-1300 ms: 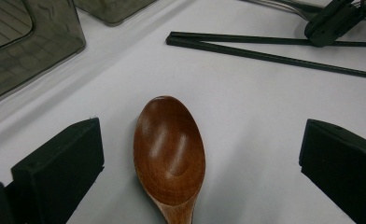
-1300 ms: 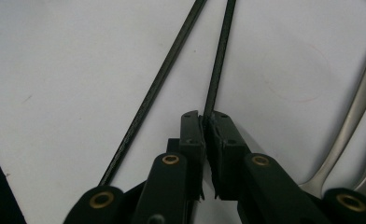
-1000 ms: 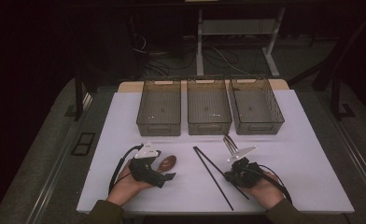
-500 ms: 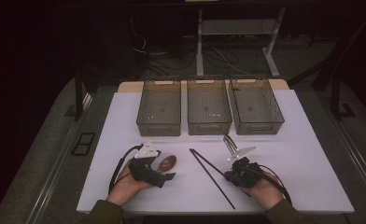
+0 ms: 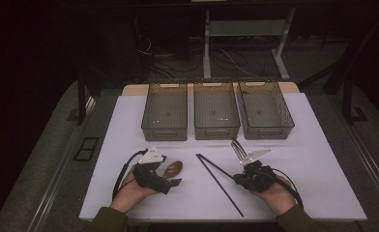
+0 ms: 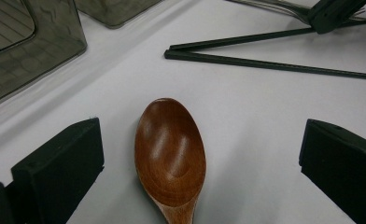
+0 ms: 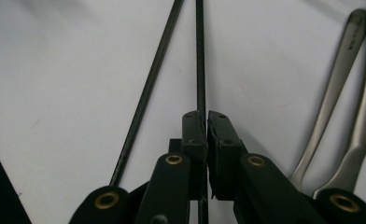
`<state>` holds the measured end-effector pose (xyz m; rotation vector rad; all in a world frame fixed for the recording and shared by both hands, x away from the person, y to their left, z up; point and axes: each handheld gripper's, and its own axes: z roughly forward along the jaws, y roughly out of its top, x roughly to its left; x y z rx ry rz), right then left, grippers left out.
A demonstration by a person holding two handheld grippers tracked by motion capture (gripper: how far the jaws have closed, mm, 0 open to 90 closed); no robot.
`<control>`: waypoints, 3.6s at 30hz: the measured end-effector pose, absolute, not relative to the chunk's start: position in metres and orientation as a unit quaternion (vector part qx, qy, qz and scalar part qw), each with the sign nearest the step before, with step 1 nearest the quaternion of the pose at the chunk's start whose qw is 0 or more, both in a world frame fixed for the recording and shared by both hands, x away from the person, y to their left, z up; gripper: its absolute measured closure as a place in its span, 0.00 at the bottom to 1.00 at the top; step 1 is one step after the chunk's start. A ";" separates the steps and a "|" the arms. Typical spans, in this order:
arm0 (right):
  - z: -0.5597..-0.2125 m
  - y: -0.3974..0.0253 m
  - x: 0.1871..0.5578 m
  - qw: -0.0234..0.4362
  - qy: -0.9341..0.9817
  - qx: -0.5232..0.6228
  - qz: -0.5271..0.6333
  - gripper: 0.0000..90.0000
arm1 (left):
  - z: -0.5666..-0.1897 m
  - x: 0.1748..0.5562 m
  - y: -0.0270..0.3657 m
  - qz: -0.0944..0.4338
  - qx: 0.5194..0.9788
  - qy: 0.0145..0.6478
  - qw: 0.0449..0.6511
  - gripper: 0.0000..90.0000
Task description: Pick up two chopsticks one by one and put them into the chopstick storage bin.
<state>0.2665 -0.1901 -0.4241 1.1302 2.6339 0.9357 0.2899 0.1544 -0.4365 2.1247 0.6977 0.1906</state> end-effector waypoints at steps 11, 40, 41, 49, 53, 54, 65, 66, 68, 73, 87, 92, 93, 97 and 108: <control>-0.411 -0.202 0.271 0.062 0.861 0.375 0.340 0.96 | -0.435 0.288 0.157 0.076 0.848 0.282 0.443 0.00; -0.386 -0.210 0.287 0.067 0.839 0.361 0.402 0.96 | -0.427 0.262 0.165 0.090 0.837 0.265 0.470 0.00; -0.385 -0.209 0.288 0.066 0.839 0.359 0.403 0.96 | -0.427 0.262 0.165 0.090 0.838 0.267 0.468 0.00; -0.378 -0.203 0.294 0.072 0.837 0.355 0.411 0.96 | -0.428 0.262 0.161 0.098 0.845 0.264 0.454 0.00; -0.374 -0.199 0.299 0.074 0.834 0.355 0.415 0.96 | -0.429 0.262 0.160 0.102 0.844 0.268 0.454 0.00; -0.373 -0.199 0.300 0.076 0.835 0.354 0.415 0.96 | -0.429 0.262 0.160 0.103 0.844 0.269 0.453 0.00; -0.363 -0.186 0.317 0.082 0.829 0.359 0.421 0.96 | -0.429 0.261 0.158 0.108 0.840 0.273 0.456 0.03; -0.363 -0.184 0.319 0.085 0.830 0.358 0.420 0.96 | -0.429 0.261 0.158 0.110 0.841 0.271 0.455 0.03; -0.360 -0.180 0.322 0.086 0.830 0.359 0.418 0.96 | -0.429 0.261 0.158 0.110 0.842 0.269 0.454 0.03; -0.354 -0.172 0.332 0.094 0.830 0.359 0.417 0.96 | -0.428 0.261 0.156 0.113 0.843 0.270 0.451 0.03; -0.339 -0.149 0.361 0.101 0.829 0.368 0.409 0.96 | -0.428 0.260 0.154 0.111 0.846 0.265 0.449 0.03; -0.335 -0.138 0.370 0.105 0.831 0.368 0.404 0.96 | -0.429 0.260 0.154 0.112 0.848 0.266 0.445 0.03; -0.335 -0.136 0.372 0.107 0.831 0.368 0.404 0.96 | -0.429 0.260 0.154 0.112 0.849 0.264 0.444 0.03; -0.334 -0.125 0.383 0.107 0.830 0.374 0.400 0.96 | -0.429 0.259 0.152 0.110 0.843 0.269 0.453 0.03; -0.340 -0.092 0.412 0.104 0.831 0.386 0.386 0.96 | -0.428 0.259 0.152 0.110 0.843 0.264 0.456 0.03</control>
